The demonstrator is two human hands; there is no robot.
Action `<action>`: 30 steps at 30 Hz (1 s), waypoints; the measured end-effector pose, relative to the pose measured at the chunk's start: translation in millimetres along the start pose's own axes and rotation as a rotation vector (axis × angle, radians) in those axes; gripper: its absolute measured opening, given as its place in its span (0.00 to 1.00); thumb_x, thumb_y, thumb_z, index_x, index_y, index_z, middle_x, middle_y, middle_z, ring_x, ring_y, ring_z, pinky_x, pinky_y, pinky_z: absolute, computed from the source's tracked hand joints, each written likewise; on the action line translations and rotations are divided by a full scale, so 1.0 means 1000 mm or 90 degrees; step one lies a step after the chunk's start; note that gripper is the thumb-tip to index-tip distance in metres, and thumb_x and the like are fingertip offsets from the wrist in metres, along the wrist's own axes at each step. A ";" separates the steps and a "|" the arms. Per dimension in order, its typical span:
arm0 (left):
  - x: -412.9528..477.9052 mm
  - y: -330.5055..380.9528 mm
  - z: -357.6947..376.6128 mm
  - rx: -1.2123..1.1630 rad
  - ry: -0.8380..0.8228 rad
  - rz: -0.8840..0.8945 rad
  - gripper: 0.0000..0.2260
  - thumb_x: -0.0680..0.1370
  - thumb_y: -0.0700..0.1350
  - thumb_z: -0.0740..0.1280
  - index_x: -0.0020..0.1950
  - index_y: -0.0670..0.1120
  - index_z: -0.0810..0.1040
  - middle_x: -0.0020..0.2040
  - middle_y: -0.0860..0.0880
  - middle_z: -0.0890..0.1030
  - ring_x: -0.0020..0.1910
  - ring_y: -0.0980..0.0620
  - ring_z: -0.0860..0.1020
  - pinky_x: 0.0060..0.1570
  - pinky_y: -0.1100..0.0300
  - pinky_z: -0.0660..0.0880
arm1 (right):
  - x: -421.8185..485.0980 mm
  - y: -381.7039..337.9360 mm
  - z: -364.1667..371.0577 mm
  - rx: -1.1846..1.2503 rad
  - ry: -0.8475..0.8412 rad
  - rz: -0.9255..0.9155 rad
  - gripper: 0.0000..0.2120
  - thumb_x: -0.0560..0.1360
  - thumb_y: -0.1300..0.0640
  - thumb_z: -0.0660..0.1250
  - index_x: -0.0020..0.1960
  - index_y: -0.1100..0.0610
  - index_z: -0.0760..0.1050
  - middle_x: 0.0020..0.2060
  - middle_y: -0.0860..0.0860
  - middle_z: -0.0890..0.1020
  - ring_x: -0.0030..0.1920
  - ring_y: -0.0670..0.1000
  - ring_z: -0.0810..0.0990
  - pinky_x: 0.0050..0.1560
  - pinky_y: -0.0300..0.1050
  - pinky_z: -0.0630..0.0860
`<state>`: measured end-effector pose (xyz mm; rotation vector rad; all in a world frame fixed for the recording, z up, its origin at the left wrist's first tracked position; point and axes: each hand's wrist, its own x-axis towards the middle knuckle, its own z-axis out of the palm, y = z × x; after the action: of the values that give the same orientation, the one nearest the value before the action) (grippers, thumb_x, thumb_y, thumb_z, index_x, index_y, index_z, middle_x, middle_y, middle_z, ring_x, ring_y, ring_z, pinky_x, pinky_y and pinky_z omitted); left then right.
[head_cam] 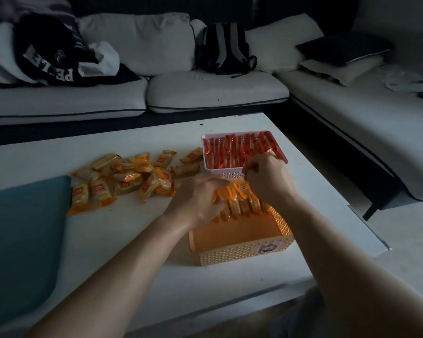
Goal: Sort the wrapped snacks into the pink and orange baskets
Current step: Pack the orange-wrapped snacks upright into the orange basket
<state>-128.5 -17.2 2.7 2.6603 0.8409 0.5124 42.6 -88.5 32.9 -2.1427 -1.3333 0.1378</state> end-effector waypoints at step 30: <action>-0.089 -0.221 -0.075 0.054 -0.115 -0.554 0.08 0.74 0.56 0.69 0.50 0.55 0.80 0.66 0.48 0.73 0.61 0.43 0.76 0.54 0.55 0.75 | 0.072 -0.169 0.198 -0.170 -0.373 -0.007 0.50 0.69 0.37 0.73 0.80 0.53 0.51 0.77 0.58 0.56 0.76 0.66 0.55 0.72 0.66 0.62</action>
<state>-336.2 116.2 -37.3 2.0534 1.8130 0.0110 -131.4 111.2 -21.0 -2.4225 -1.7665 0.6572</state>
